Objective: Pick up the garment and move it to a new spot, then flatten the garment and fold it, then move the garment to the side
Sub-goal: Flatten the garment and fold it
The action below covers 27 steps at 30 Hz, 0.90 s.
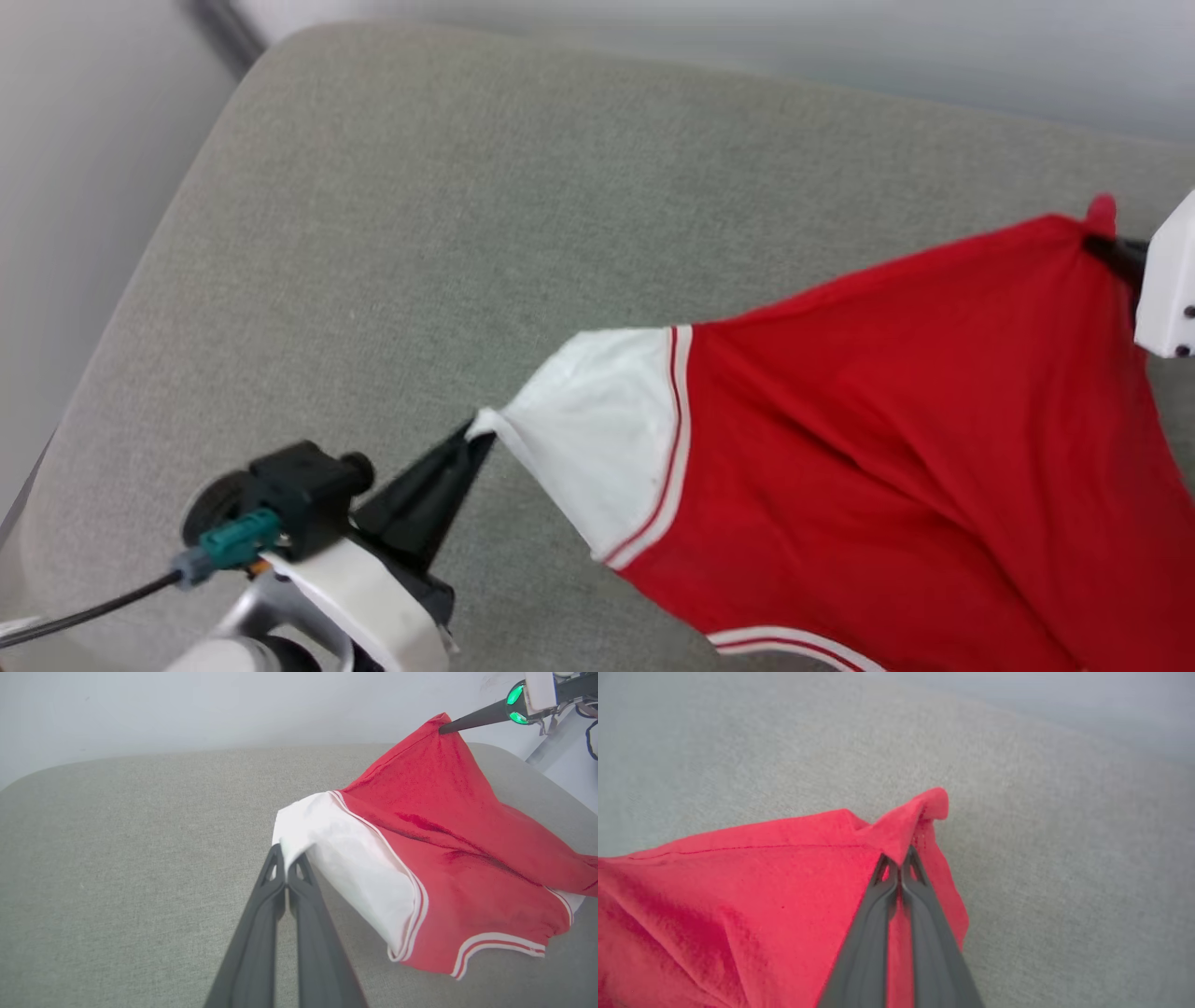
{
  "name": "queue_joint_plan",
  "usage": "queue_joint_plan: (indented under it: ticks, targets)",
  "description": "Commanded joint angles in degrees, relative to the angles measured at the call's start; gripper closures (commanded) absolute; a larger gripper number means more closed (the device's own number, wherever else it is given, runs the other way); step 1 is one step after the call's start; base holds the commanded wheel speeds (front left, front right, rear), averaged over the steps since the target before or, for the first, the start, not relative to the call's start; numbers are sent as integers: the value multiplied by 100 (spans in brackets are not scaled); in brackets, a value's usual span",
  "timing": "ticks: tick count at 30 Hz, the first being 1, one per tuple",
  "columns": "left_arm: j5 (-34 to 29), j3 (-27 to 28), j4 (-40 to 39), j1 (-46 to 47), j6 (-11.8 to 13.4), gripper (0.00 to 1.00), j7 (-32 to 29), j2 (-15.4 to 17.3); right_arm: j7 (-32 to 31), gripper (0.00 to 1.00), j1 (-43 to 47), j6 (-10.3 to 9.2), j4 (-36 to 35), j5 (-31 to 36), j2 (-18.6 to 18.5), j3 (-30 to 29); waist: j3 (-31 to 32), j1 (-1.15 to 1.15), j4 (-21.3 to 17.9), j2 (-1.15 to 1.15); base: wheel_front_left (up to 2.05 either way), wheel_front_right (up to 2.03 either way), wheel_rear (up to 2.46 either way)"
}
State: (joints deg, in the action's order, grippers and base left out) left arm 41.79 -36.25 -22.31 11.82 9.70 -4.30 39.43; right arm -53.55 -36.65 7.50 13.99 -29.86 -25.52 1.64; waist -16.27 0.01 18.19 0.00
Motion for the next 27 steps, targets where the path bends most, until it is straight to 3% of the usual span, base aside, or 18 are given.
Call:
queue_joint_plan:
  ticks: [1, 9, 18, 27]
  targets:
    - [2, 101, -69, 83, 64, 100, 17, 66, 108, 100, -116, -2, -60, -100, 41, -71, 349, -1, -278, 0, 0, 0, 0]
    - [-27, 789, -522, 558, 349, 100, -42, 418, 509, 100, -431, -2, -866, -591, 181, -316, 1007, -1, -830, 0, 0, 0, 0]
    - [52, 1694, -1046, 1379, 524, 100, -215, 884, 329, 100, -594, -1, -2009, -919, 413, -521, 1397, -1, -1357, 0, 0, 0, 0]
    - [92, 2309, -1003, 2865, 401, 100, -267, 995, 466, 100, -924, -1, -2877, -873, 780, -643, 1418, -1, -1832, 0, 0, 0, 0]
